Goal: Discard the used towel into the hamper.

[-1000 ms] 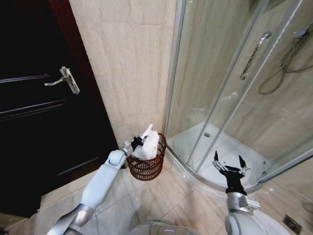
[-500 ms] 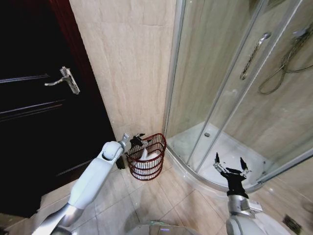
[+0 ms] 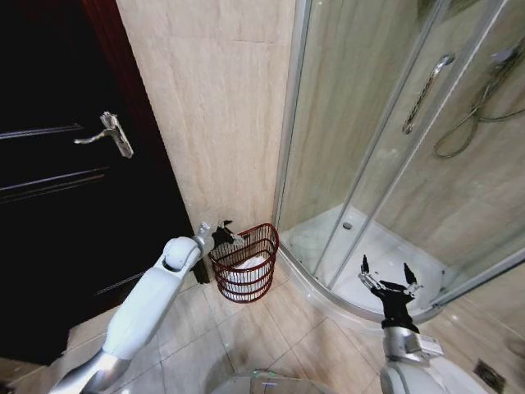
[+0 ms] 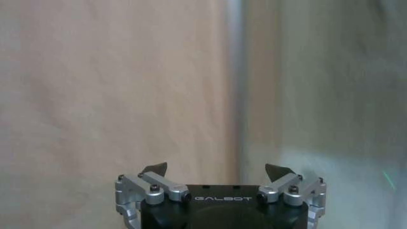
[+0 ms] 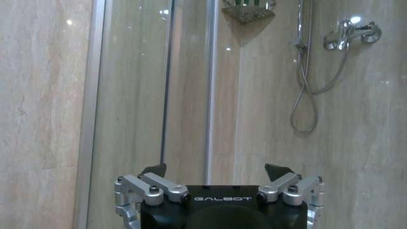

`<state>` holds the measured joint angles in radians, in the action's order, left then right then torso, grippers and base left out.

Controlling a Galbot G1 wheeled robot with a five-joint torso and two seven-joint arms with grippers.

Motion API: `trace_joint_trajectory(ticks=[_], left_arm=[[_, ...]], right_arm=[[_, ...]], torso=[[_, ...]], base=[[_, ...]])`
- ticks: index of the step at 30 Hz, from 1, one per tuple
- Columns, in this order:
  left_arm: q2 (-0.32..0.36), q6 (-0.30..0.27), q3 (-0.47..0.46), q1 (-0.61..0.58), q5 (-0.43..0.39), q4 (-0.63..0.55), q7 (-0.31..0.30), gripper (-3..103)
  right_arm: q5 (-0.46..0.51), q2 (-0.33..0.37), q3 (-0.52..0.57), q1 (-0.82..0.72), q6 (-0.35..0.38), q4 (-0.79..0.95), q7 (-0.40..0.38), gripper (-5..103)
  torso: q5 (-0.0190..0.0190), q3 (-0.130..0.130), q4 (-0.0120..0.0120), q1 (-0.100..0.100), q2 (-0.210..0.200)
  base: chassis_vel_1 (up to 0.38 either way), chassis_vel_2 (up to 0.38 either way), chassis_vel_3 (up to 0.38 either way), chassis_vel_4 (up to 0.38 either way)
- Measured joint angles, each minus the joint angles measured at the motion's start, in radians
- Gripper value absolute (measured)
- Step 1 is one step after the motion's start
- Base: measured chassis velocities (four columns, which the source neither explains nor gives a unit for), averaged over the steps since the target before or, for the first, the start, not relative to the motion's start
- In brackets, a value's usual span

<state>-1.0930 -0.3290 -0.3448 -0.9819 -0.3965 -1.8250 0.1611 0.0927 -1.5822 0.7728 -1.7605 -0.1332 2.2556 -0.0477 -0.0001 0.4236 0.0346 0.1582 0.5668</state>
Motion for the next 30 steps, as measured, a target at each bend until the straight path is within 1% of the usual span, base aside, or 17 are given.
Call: trace_joint_trajectory(ticks=[1, 2, 3, 4, 6, 7, 8, 10, 11, 13, 14, 15, 16, 18, 22, 26, 30], left_arm=[[-0.017, 0.054, -0.037, -0.052, -0.003, -0.032, -0.030, 100], [-0.045, 0.124, -0.080, -0.122, 0.015, -0.065, -0.067, 100], [-0.045, 0.124, -0.080, -0.122, 0.015, -0.065, -0.067, 100], [-0.069, 0.171, -0.104, -0.170, 0.040, -0.084, -0.095, 100], [-0.152, 0.268, -0.173, -0.290, 0.103, -0.137, -0.167, 100], [-0.152, 0.268, -0.173, -0.290, 0.103, -0.137, -0.167, 100], [-0.191, 0.309, -0.207, -0.348, 0.117, -0.163, -0.186, 100], [-0.233, 0.362, -0.251, -0.435, 0.133, -0.203, -0.192, 100], [-0.233, 0.362, -0.251, -0.435, 0.133, -0.203, -0.192, 100], [-0.243, 0.444, -0.284, -0.531, 0.140, -0.228, -0.182, 100], [-0.243, 0.444, -0.284, -0.531, 0.140, -0.228, -0.182, 100], [-0.239, 0.471, -0.294, -0.563, 0.137, -0.234, -0.180, 100], [-0.235, 0.486, -0.304, -0.584, 0.131, -0.236, -0.179, 100], [-0.230, 0.500, -0.321, -0.606, 0.120, -0.242, -0.179, 100], [-0.230, 0.501, -0.320, -0.611, 0.125, -0.257, -0.183, 100], [-0.234, 0.498, -0.309, -0.622, 0.147, -0.282, -0.180, 100], [-0.234, 0.498, -0.308, -0.625, 0.149, -0.286, -0.179, 100]], right_arm=[[0.001, 0.001, 0.000, 0.001, 0.002, 0.001, 0.000, 100], [0.003, 0.003, -0.001, 0.004, 0.005, 0.004, 0.001, 100], [0.003, 0.003, -0.001, 0.004, 0.005, 0.004, 0.001, 100], [0.004, 0.003, -0.002, 0.007, 0.006, 0.006, 0.001, 100], [0.001, 0.001, -0.004, 0.010, 0.009, 0.012, 0.003, 100], [0.001, 0.001, -0.004, 0.010, 0.009, 0.012, 0.003, 100], [-0.004, 0.002, -0.005, 0.008, 0.010, 0.018, 0.005, 100], [-0.016, 0.003, -0.009, -0.003, 0.014, 0.032, 0.009, 100], [-0.016, 0.003, -0.009, -0.003, 0.014, 0.032, 0.009, 100], [-0.023, 0.001, -0.016, -0.019, 0.015, 0.053, 0.010, 100], [-0.023, 0.001, -0.016, -0.019, 0.015, 0.053, 0.010, 100], [-0.025, -0.001, -0.017, -0.026, 0.015, 0.059, 0.011, 100], [-0.028, -0.003, -0.019, -0.032, 0.014, 0.064, 0.011, 100], [-0.044, -0.006, -0.023, -0.044, 0.014, 0.071, 0.009, 100], [-0.078, -0.012, -0.027, -0.064, 0.021, 0.090, 0.005, 100], [-0.087, -0.015, -0.026, -0.076, 0.023, 0.105, -0.001, 100], [-0.088, -0.015, -0.022, -0.088, 0.018, 0.113, -0.010, 100]], torso=[[0.0004, 0.000, 0.0003, 0.000, 0.000], [0.0002, 0.000, 0.0005, 0.000, 0.000], [0.0002, 0.000, 0.0005, 0.000, 0.000], [0.0003, 0.000, 0.0005, 0.000, 0.000], [-0.0001, 0.000, 0.0004, 0.000, 0.000], [-0.0001, 0.000, 0.0004, 0.000, 0.000], [0.0002, 0.000, 0.0006, 0.000, 0.000], [0.0001, 0.000, 0.0002, 0.000, 0.000], [0.0001, 0.000, 0.0002, 0.000, 0.000], [0.0002, 0.000, 0.0003, 0.000, 0.000], [0.0002, 0.000, 0.0003, 0.000, 0.000], [0.0000, 0.000, 0.0004, 0.000, 0.000], [0.0001, 0.000, 0.0004, 0.000, 0.000], [0.0002, 0.000, 0.0004, 0.000, 0.000], [0.0001, 0.000, 0.0000, 0.000, 0.000], [0.0001, 0.000, 0.0002, 0.000, 0.000], [0.0000, 0.000, 0.0002, 0.000, 0.000]], base=[[0.000, 0.000, 0.000, 0.000], [0.000, 0.000, 0.000, 0.000], [0.000, 0.000, 0.000, 0.000], [0.000, 0.000, 0.000, 0.000], [0.000, 0.000, 0.000, 0.000], [0.000, 0.000, 0.000, 0.000], [0.000, 0.000, 0.000, 0.000], [0.000, 0.000, 0.000, 0.000], [0.000, 0.000, 0.000, 0.000], [0.000, 0.000, 0.000, 0.000], [0.000, 0.000, 0.000, 0.000], [0.000, 0.000, 0.000, 0.000], [0.000, 0.000, 0.000, 0.000], [0.000, 0.000, 0.000, 0.000], [0.000, 0.000, 0.000, 0.000], [0.000, 0.000, 0.000, 0.000], [0.000, 0.000, 0.000, 0.000]])
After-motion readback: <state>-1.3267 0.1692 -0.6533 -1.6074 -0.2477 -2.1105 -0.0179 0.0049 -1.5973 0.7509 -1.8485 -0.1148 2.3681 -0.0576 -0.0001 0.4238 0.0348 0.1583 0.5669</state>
